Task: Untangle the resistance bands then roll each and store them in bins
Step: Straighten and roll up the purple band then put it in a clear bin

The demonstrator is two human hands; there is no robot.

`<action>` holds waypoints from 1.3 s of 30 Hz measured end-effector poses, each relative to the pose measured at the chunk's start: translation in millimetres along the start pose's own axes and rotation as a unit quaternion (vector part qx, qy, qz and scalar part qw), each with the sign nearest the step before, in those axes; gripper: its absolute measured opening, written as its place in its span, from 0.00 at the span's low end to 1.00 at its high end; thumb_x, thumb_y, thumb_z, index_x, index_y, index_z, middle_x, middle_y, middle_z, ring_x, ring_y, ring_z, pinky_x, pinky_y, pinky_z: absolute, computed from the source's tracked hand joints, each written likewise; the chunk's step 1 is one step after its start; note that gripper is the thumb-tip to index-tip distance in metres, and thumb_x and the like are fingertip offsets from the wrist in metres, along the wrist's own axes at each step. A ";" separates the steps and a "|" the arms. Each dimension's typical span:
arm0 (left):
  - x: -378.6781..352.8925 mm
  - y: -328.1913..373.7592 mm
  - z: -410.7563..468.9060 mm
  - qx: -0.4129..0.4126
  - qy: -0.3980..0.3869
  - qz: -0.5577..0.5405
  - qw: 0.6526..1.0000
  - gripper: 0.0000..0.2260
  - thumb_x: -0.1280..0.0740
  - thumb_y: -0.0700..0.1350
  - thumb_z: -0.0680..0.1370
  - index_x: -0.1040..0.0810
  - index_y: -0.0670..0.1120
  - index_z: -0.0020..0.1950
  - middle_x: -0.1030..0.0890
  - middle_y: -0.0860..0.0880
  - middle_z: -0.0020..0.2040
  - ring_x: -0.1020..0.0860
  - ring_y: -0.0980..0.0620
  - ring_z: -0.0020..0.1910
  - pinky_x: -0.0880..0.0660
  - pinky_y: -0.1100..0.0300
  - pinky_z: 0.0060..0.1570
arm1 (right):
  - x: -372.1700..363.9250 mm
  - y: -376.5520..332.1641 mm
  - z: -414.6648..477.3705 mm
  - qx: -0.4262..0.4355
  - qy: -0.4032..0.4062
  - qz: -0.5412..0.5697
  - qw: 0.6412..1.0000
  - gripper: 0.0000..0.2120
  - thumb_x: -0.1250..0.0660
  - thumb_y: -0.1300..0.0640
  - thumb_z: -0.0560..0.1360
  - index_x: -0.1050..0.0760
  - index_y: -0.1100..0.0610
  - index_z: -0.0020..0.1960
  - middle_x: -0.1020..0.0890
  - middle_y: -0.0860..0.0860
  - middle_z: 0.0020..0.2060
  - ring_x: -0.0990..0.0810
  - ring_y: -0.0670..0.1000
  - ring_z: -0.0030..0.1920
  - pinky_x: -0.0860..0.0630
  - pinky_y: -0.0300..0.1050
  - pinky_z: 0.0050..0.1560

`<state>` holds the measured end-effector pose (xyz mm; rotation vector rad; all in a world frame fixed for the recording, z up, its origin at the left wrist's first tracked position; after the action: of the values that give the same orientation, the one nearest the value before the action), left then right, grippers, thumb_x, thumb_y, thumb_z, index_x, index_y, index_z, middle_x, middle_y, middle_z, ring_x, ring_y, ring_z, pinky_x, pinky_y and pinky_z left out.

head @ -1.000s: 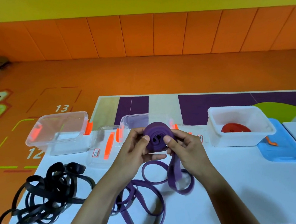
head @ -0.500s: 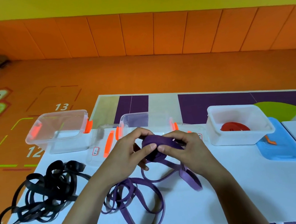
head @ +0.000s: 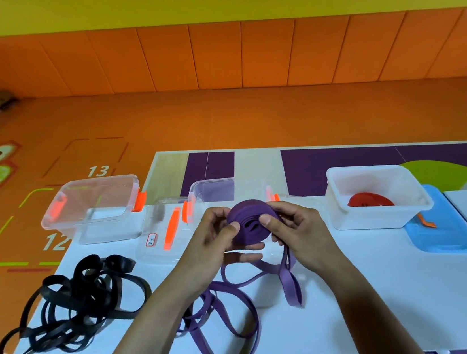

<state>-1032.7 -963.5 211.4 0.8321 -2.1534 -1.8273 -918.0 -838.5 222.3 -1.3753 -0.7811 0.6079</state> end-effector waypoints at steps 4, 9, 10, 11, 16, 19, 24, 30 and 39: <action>15.5 18.2 -1.9 -0.041 0.021 0.328 0.944 0.07 0.32 0.49 0.81 0.26 0.54 0.58 0.23 0.60 0.57 0.16 0.49 0.39 0.16 0.50 0.43 | 2.1 -4.3 -0.8 0.013 -0.039 -0.072 0.997 0.08 0.27 0.57 0.78 0.16 0.49 0.55 0.14 0.39 0.45 0.16 0.40 0.47 0.25 0.29 0.48; 9.4 34.3 -6.9 -0.121 -0.047 0.414 0.901 0.10 0.30 0.52 0.80 0.23 0.60 0.60 0.19 0.59 0.53 0.19 0.50 0.36 0.20 0.51 0.43 | -3.6 -7.1 -2.2 0.032 -0.053 -0.108 0.992 0.09 0.23 0.56 0.74 0.16 0.46 0.53 0.14 0.41 0.46 0.16 0.44 0.48 0.24 0.32 0.48; 8.5 34.4 -7.2 -0.125 -0.051 0.405 0.904 0.09 0.30 0.51 0.80 0.23 0.59 0.60 0.19 0.59 0.53 0.19 0.50 0.36 0.20 0.50 0.43 | -2.4 -7.0 -2.2 0.031 -0.044 -0.098 0.994 0.10 0.23 0.56 0.73 0.15 0.47 0.53 0.14 0.42 0.46 0.16 0.44 0.47 0.24 0.33 0.48; 7.5 34.4 -8.0 -0.128 -0.051 0.394 0.909 0.08 0.31 0.51 0.81 0.24 0.58 0.60 0.19 0.58 0.52 0.18 0.50 0.36 0.20 0.51 0.43 | -0.9 -6.6 -1.8 0.030 -0.037 -0.085 0.995 0.10 0.22 0.56 0.73 0.15 0.48 0.53 0.14 0.43 0.46 0.16 0.45 0.47 0.23 0.34 0.48; 7.9 35.0 -10.4 -0.130 -0.026 0.305 0.943 0.09 0.33 0.49 0.82 0.25 0.53 0.62 0.17 0.57 0.49 0.16 0.48 0.38 0.18 0.55 0.46 | 4.4 -5.0 -2.8 0.019 -0.030 -0.005 0.999 0.09 0.23 0.60 0.73 0.15 0.52 0.52 0.13 0.45 0.43 0.16 0.44 0.44 0.23 0.34 0.47; 5.7 38.6 -10.3 -0.145 -0.012 0.251 0.957 0.09 0.35 0.48 0.82 0.27 0.50 0.62 0.18 0.54 0.54 0.16 0.44 0.37 0.17 0.51 0.46 | 6.3 -1.9 -0.9 0.017 -0.024 0.022 0.999 0.08 0.25 0.60 0.75 0.16 0.51 0.53 0.14 0.44 0.42 0.16 0.44 0.44 0.23 0.35 0.49; 0.5 30.7 -6.8 -0.127 -0.004 0.141 0.982 0.10 0.36 0.46 0.82 0.30 0.46 0.62 0.21 0.47 0.61 0.15 0.37 0.41 0.17 0.43 0.51 | 6.3 0.6 2.3 0.007 -0.007 0.053 0.999 0.07 0.27 0.61 0.77 0.17 0.53 0.54 0.14 0.46 0.41 0.18 0.47 0.40 0.22 0.36 0.45; 12.0 30.0 -4.7 -0.093 -0.009 0.324 0.941 0.07 0.32 0.49 0.81 0.28 0.56 0.57 0.21 0.59 0.56 0.15 0.46 0.37 0.17 0.46 0.48 | 7.1 7.6 0.1 0.013 -0.029 -0.012 0.999 0.09 0.22 0.59 0.73 0.14 0.52 0.53 0.16 0.52 0.46 0.19 0.45 0.43 0.23 0.35 0.46; 7.0 39.5 -8.8 -0.137 -0.031 0.295 0.945 0.10 0.31 0.51 0.81 0.22 0.53 0.62 0.18 0.50 0.51 0.17 0.42 0.35 0.18 0.43 0.42 | -2.2 6.9 -1.8 0.005 -0.058 -0.020 0.998 0.09 0.22 0.59 0.72 0.17 0.52 0.52 0.14 0.47 0.45 0.17 0.44 0.46 0.22 0.35 0.49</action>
<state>-1045.5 -971.6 249.6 0.0482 -1.8367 -1.7681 -917.5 -840.5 215.1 -1.3215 -0.8943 0.6638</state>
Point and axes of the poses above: each hand's wrist, its own z-axis towards the middle knuckle, its own x-axis out of the back of the hand, y = z × x, the point moved 6 cm from there along z, towards the middle knuckle
